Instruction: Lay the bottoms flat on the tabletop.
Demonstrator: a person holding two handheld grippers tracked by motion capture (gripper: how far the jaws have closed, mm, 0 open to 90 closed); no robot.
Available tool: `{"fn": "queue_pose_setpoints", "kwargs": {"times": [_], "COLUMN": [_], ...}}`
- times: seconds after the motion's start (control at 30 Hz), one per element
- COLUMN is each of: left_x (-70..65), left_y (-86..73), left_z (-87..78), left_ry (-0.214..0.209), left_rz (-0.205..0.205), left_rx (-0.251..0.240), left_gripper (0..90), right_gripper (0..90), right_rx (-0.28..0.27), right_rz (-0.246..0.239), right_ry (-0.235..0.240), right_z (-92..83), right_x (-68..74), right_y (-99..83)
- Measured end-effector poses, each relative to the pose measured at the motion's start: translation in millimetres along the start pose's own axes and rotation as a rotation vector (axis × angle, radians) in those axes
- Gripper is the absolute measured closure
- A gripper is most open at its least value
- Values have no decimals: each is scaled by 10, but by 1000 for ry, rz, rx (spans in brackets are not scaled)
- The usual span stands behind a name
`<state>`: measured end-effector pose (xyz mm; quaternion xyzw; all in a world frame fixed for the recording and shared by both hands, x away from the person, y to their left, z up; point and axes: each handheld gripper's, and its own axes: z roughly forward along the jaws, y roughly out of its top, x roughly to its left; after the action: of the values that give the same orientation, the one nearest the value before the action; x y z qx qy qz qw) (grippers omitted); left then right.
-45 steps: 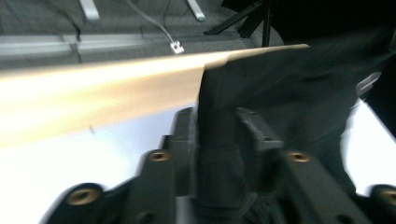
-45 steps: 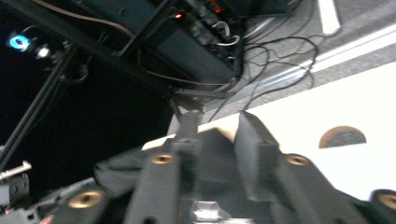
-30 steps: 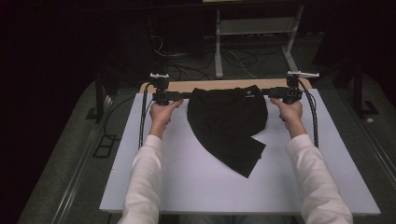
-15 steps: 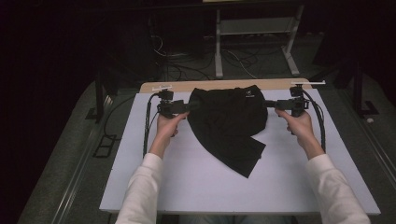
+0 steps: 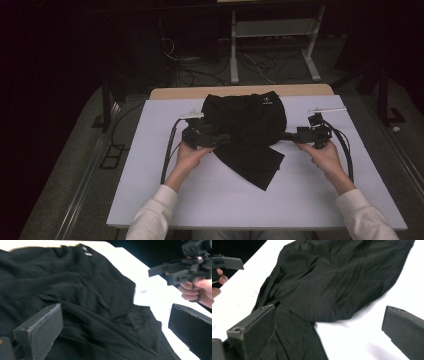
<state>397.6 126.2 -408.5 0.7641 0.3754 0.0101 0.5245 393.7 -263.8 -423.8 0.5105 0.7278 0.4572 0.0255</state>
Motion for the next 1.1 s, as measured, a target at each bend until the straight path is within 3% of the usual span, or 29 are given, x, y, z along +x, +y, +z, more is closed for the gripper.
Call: {"fn": "queue_pose_setpoints", "kwargs": {"times": [0.2, 0.3, 0.33, 0.43, 0.5, 0.7, 0.77, 0.8, 0.83, 0.87, 0.9, 1.1], "left_x": [-334, -623, -623, -820, -919, -1075, -1110, -1119, -1133, -1133, -1136, -1115], "left_y": [-121, -224, -224, -310, -369, -523, -565, -578, -604, -604, -614, -656], "left_z": [199, 367, 367, 447, 497, 577, 590, 596, 610, 610, 620, 652], "left_ry": [-85, -128, -128, -155, -185, -226, -235, -239, -240, -240, -240, -238], "left_rz": [66, 159, 159, 233, 259, 313, 321, 323, 330, 330, 331, 329], "left_rx": [77, 158, 158, 196, 221, 273, 290, 293, 303, 303, 310, 324], "left_gripper": [0, 0, 0, 35, 53, 144, 168, 168, 196, 203, 204, 209], "right_gripper": [0, 0, 0, 0, 0, 2, 65, 65, 162, 162, 212, 411], "right_rx": [-5, -5, -4, 1, 14, 18, 55, 55, 83, 83, 107, 162], "right_rz": [-5, 12, 15, 16, 11, 13, -19, -19, -46, -46, -80, -175], "right_ry": [1, -2, -2, -4, -19, 2, 51, 51, 85, 85, 124, 155], "right_z": [-35, -78, -91, -112, -140, -159, -112, -112, -73, -73, -28, 108], "right_x": [41, 35, 33, 31, 30, 45, 97, 97, 137, 137, 189, 293], "right_y": [-77, -161, -183, -226, -286, -340, -370, -370, -381, -381, -394, -426]}}
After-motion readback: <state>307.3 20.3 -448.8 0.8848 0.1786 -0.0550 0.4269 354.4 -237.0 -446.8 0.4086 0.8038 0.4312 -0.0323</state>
